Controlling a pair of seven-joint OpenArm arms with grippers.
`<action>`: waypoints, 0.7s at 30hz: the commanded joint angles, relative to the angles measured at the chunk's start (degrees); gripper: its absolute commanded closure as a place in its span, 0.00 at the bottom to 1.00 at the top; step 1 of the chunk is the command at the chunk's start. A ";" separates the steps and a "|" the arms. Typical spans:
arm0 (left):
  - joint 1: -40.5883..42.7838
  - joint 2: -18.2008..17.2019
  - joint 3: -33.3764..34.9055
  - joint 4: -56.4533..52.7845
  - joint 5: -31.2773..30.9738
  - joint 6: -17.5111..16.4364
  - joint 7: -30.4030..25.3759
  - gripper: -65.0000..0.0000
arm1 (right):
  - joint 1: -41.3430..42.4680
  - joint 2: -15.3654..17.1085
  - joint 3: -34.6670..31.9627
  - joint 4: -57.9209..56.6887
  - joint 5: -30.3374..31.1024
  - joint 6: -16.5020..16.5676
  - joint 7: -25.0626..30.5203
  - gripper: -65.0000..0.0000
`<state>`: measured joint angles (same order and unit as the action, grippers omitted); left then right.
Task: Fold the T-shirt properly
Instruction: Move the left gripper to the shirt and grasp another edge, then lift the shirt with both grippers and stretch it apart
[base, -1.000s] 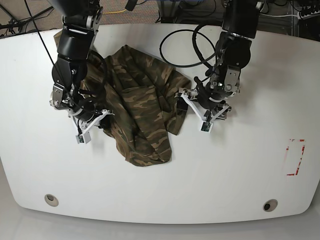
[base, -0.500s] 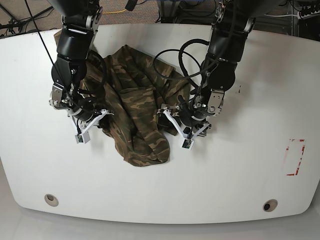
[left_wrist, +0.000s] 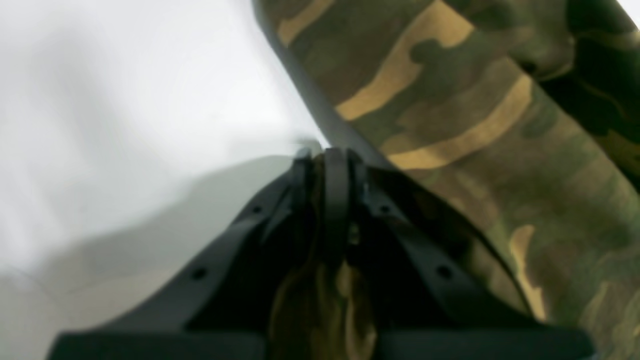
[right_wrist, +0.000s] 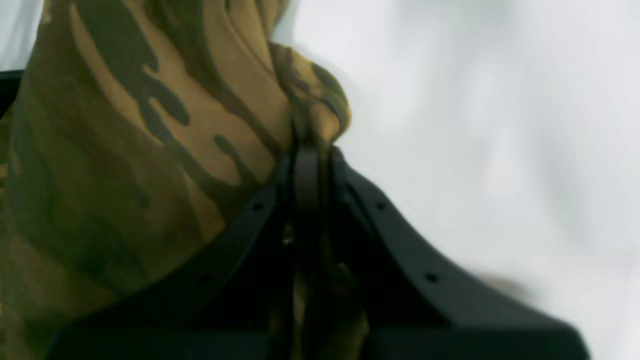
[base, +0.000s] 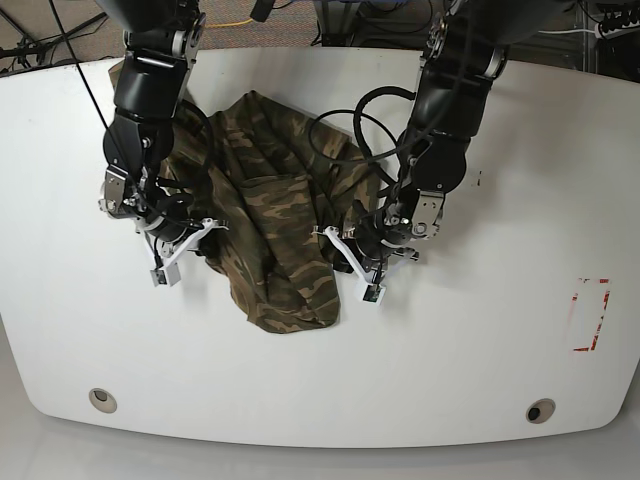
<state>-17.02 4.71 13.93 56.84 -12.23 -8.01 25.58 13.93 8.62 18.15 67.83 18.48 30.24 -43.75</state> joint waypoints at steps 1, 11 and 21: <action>0.53 -1.59 0.09 1.49 0.76 0.23 4.70 1.00 | 1.41 1.27 0.18 1.40 1.43 0.31 0.98 1.00; 6.86 -6.16 -5.45 20.48 0.76 0.14 12.70 1.00 | 1.23 1.53 0.27 11.86 0.90 0.22 -4.56 1.00; 8.97 -12.05 -12.22 34.72 0.76 -1.00 21.05 1.00 | 6.07 4.43 0.18 15.46 0.82 0.22 -6.14 1.00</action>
<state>-6.59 -6.07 3.22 88.77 -11.29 -7.86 45.74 17.43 11.68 18.11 82.08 18.39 30.24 -51.31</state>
